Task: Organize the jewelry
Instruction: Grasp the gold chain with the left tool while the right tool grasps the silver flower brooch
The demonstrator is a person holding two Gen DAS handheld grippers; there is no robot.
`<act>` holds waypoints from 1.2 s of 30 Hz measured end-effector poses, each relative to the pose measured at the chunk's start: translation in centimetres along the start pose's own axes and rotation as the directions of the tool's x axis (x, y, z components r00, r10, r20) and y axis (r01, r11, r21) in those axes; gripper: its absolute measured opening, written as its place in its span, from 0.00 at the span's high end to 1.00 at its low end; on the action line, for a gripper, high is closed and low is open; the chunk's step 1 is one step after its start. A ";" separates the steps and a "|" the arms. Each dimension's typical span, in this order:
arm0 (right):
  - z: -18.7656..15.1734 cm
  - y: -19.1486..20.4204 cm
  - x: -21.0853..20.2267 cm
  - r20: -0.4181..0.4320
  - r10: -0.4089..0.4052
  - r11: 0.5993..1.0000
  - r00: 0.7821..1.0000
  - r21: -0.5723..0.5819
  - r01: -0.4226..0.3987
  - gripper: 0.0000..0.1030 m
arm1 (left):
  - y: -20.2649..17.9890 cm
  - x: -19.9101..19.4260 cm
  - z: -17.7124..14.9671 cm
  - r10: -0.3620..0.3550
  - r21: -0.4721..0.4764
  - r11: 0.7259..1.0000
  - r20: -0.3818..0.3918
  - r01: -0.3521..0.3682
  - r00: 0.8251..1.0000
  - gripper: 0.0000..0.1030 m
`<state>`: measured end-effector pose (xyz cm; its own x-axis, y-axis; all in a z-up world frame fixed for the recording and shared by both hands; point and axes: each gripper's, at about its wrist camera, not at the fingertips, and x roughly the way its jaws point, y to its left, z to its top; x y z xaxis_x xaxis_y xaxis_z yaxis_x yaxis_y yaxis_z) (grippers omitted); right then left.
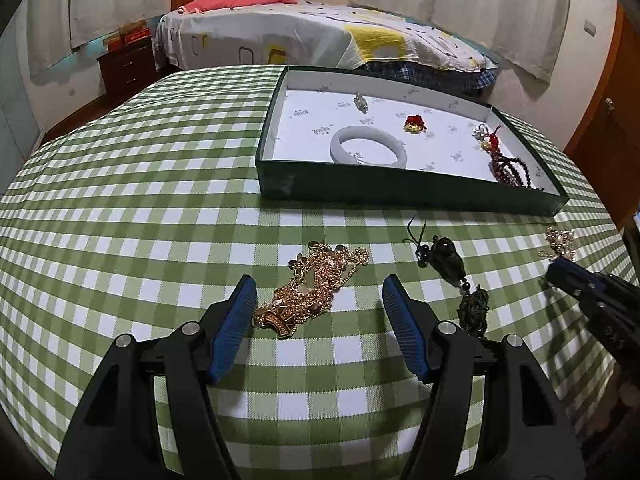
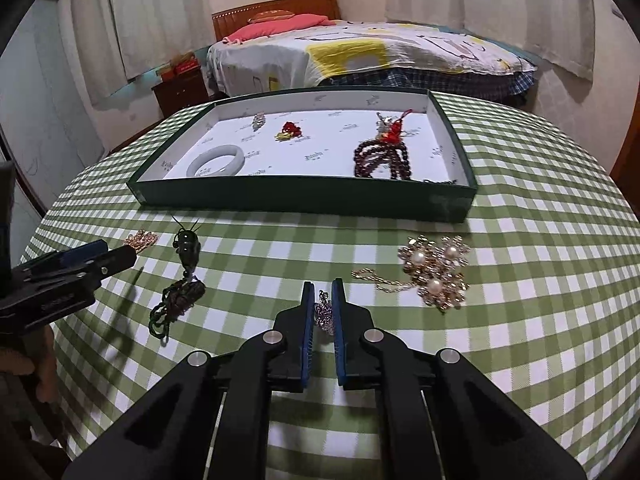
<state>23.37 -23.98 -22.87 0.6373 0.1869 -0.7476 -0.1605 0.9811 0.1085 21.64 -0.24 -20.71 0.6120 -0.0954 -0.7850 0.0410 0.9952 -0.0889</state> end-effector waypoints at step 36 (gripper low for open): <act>-0.4 -0.6 -0.2 -0.015 0.060 0.998 0.998 0.024 -0.059 0.88 | 0.3 1.4 1.1 0.010 0.013 1.000 0.003 -0.010 1.000 0.57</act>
<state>23.05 -24.63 -23.06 0.6154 0.2445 -0.7493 -0.1803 0.9691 0.1682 23.33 -0.09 -21.16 0.6150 -0.0856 -0.7839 0.0455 0.9963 -0.0731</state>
